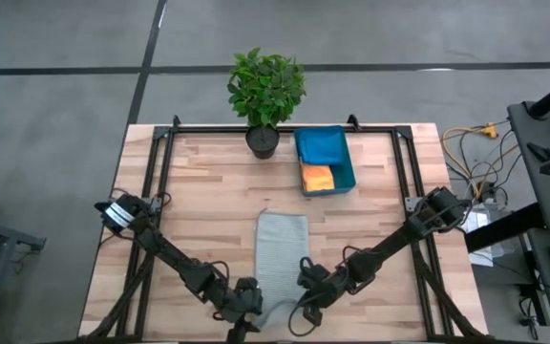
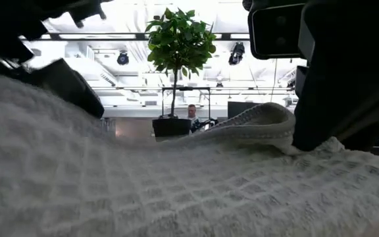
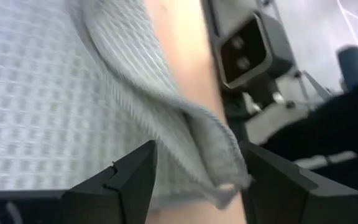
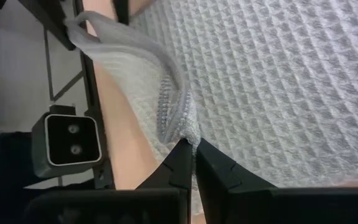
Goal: Fold microfiber towels
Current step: Fold the gray microfiber towel
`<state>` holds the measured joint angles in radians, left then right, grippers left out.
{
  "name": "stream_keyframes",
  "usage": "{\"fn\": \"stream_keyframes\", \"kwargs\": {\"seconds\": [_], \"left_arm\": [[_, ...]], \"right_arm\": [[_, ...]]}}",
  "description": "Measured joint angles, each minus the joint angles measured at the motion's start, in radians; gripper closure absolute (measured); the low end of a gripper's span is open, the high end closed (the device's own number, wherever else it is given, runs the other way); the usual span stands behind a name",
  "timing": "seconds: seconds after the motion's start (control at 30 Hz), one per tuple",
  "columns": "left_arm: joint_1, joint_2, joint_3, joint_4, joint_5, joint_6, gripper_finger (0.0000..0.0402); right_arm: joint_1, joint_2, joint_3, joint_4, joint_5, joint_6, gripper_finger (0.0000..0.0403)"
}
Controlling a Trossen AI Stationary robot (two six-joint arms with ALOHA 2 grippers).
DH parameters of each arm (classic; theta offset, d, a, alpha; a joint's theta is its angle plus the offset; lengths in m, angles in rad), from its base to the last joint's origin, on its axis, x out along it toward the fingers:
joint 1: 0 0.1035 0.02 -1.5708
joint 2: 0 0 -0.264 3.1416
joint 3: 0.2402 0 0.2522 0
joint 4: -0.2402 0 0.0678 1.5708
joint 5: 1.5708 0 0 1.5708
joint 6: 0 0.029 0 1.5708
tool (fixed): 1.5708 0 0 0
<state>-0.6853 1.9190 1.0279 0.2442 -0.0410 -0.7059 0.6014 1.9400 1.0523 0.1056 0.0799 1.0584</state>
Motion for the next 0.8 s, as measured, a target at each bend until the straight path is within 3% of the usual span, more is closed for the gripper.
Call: {"fn": "stream_keyframes", "kwargs": {"seconds": [0.2, 0.63, 0.8], "left_arm": [[0.000, 0.000, 0.000, -0.001, -0.100, -0.071, 0.0204], [0.003, -0.003, 0.007, -0.055, 0.014, -0.100, 0.0381], [0.003, -0.041, 0.026, -0.154, 0.008, -0.076, 0.0399]], "right_arm": [[0.002, -0.001, 0.000, 0.008, 0.000, -0.001, 0.0394], [0.003, -0.006, -0.016, 0.003, 0.001, -0.020, 0.0394], [0.009, -0.043, -0.016, 0.005, 0.002, -0.090, 0.0394]]}}
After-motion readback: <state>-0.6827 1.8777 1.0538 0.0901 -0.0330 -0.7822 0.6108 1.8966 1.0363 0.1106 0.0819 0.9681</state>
